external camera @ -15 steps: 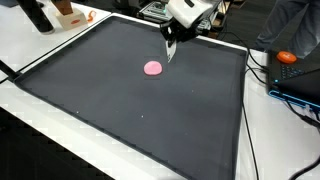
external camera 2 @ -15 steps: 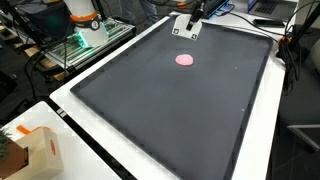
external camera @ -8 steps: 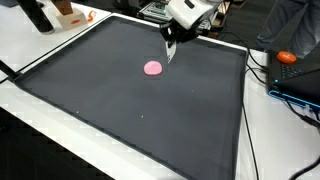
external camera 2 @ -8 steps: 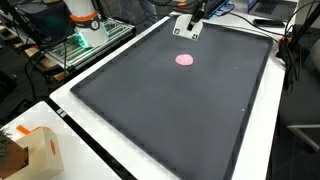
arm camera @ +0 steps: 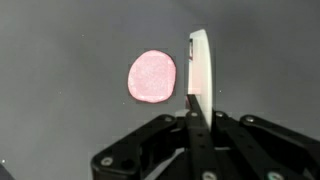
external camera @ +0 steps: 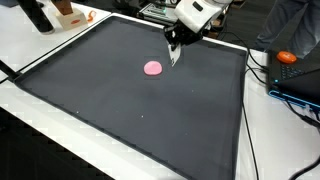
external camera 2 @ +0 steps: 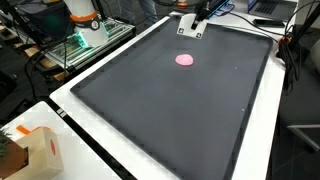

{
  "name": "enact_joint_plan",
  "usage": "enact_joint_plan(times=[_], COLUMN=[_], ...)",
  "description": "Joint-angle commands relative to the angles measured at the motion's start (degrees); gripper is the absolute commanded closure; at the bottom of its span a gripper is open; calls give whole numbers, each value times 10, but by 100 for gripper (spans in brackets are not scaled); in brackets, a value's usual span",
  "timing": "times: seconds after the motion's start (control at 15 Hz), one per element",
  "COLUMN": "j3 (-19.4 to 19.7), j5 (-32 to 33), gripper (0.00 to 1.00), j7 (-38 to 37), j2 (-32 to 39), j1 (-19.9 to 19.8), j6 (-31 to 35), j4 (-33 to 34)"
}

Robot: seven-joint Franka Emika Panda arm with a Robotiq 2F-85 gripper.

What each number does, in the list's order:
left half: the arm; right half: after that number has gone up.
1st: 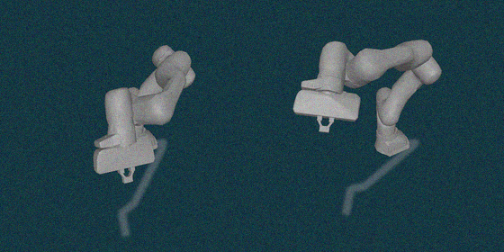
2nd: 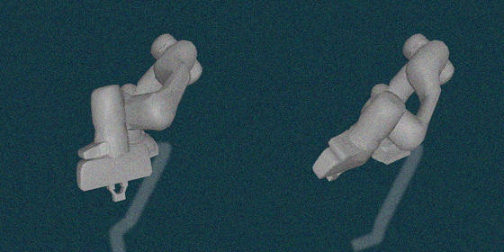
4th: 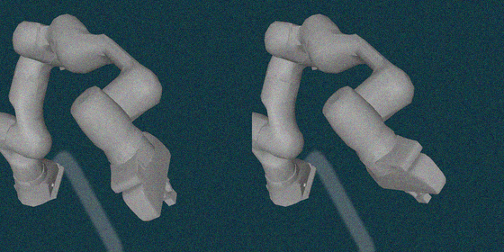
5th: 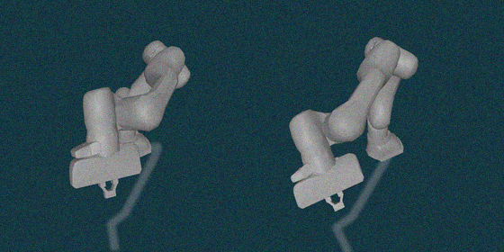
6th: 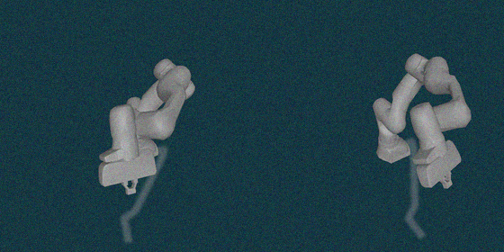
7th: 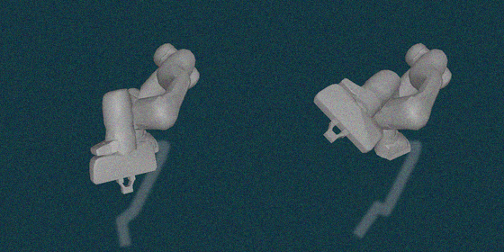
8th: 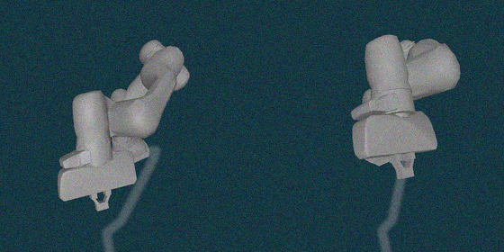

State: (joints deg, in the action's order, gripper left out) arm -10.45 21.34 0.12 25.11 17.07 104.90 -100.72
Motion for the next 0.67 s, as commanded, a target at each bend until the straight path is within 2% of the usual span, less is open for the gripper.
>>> enact_joint_plan(times=[0.0, 0.6], j3=[4, 13], j5=[16, 7], gripper=[99, 99], j7=[19, 30], j2=[30, 81], j1=[9, 10], j6=[-6, -7], j4=[34, 85])
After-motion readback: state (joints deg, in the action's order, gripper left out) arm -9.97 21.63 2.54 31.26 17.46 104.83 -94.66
